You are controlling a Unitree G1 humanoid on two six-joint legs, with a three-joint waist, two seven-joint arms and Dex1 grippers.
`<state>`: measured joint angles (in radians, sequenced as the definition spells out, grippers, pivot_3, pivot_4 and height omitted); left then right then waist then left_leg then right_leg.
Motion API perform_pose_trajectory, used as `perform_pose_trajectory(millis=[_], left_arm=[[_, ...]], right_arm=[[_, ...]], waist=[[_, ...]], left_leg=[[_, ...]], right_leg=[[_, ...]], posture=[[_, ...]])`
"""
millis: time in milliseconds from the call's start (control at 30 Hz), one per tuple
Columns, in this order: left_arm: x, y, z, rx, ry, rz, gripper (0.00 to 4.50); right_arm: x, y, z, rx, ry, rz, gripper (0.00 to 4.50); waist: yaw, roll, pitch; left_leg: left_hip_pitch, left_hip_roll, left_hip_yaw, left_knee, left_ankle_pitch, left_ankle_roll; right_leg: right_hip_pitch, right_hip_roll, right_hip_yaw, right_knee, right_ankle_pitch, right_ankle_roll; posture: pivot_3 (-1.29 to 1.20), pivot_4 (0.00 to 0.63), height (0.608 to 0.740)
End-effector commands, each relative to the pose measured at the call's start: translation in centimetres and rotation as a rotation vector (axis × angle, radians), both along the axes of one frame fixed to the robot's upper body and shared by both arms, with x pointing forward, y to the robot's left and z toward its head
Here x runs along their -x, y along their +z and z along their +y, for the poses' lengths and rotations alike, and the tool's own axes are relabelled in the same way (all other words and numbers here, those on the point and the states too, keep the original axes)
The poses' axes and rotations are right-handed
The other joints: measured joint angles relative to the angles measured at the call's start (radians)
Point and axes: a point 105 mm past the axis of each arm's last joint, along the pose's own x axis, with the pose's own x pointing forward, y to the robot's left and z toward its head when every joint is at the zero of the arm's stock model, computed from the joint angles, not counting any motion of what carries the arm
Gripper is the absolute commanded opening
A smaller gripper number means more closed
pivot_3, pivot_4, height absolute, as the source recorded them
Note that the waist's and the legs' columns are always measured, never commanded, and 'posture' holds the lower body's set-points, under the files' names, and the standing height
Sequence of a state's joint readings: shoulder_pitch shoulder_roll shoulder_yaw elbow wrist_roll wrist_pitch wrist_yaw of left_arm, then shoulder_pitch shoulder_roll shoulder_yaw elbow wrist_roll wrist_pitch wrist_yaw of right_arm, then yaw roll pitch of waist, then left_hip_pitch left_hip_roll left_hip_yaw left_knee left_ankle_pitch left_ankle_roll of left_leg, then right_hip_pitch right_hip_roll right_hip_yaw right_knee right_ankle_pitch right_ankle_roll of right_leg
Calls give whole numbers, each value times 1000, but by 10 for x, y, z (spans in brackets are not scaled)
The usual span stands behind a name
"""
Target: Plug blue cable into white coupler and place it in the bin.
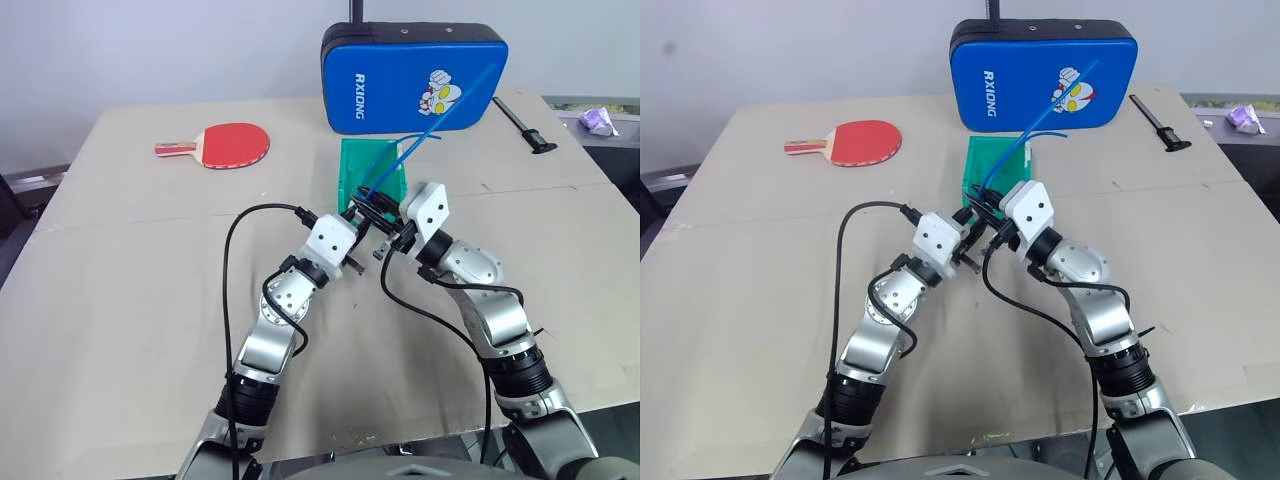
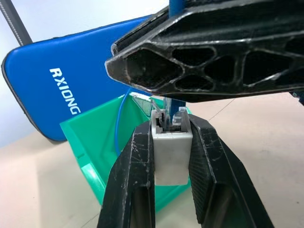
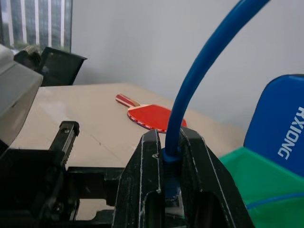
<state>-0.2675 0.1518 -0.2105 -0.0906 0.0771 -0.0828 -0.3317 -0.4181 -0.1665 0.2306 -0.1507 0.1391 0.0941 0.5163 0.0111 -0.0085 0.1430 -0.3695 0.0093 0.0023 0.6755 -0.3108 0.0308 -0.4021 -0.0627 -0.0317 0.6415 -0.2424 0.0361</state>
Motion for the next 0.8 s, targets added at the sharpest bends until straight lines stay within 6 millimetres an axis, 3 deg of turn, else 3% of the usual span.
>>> perform_pose_trajectory(millis=[33,200,333,600,800], left_arm=[[7,21,-3,25,-19,-80,369],[7,20,-5,34,-30,-61,369],[6,20,-8,66,-33,-33,369],[7,30,-15,124,-66,-25,369],[8,41,-17,178,-75,-22,369]], right_arm=[[-3,0,-5,17,-42,1,0],[-4,-20,4,96,-63,109,0],[-2,-52,12,178,-69,262,0],[3,-122,8,292,-59,612,0],[8,-156,9,365,-45,720,0]], waist=[[0,0,0],[0,0,0],[0,0,0],[-1,0,0],[-2,0,0]], left_leg=[[0,0,0,0,0,0],[0,0,0,0,0,0],[0,0,0,0,0,0],[0,0,0,0,0,0],[0,-1,-1,0,0,0]], right_leg=[[0,0,0,0,0,0],[0,0,0,0,0,0],[0,0,0,0,0,0],[0,0,0,0,0,0],[0,0,-1,0,0,0]], posture=[[0,150,740],[0,150,740],[0,150,740],[0,150,740],[0,150,740]])
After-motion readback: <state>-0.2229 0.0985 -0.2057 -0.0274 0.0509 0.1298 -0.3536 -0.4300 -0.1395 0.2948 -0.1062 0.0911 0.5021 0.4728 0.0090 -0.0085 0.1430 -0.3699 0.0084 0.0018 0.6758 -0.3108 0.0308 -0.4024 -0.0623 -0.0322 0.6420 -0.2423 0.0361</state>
